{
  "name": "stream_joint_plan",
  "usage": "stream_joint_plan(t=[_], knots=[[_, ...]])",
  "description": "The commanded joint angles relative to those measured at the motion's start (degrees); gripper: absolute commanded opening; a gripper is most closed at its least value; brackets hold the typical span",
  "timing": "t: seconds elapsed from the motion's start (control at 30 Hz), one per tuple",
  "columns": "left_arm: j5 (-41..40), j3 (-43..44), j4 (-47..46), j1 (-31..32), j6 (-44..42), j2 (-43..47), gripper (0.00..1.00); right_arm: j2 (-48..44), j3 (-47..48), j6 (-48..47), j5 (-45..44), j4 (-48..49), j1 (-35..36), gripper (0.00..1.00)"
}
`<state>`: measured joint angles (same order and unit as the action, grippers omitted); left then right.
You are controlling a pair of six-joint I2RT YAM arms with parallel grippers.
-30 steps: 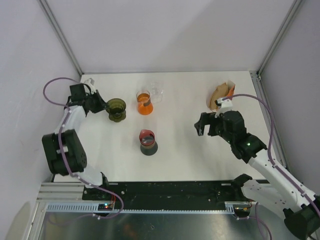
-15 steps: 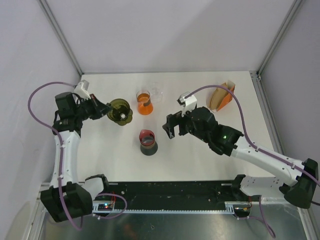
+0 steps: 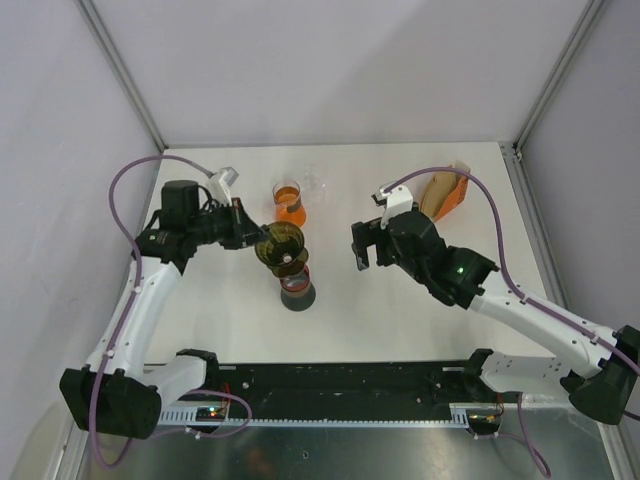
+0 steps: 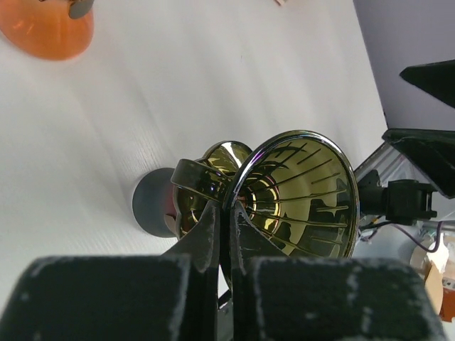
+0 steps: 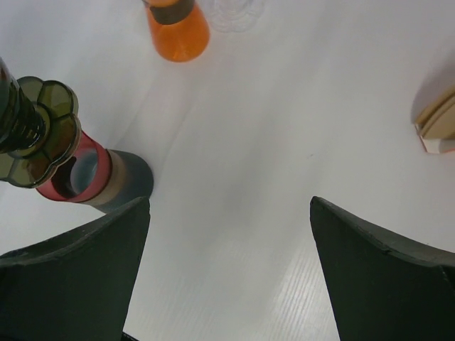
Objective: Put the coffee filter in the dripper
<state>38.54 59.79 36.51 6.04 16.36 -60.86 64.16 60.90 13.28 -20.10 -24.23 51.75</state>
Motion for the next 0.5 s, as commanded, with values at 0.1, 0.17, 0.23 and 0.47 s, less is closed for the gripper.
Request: stream_joint_plan(t=[0.1, 0.17, 0.23, 0.47], knots=[[-2.8, 3.5, -0.1, 3.0, -1.1, -3.1, 0.0, -1.8, 2.1, -0.2, -3.0, -2.3, -0.5, 0.99], [-3.0, 2.4, -0.2, 3.7, -1.3, -3.0, 0.0, -1.6, 2.1, -0.2, -3.0, -2.4, -0.6, 0.99], [-4.3, 1.2, -0.1, 4.6, -1.7, -2.5, 0.0, -1.4, 2.1, -0.5, -3.1, -2.5, -0.6, 0.99], [-5.9, -0.5, -0.2, 6.7, -2.1, -2.0, 0.0, -1.0, 2.1, -1.1, -2.8, -1.8, -0.6, 0.99]])
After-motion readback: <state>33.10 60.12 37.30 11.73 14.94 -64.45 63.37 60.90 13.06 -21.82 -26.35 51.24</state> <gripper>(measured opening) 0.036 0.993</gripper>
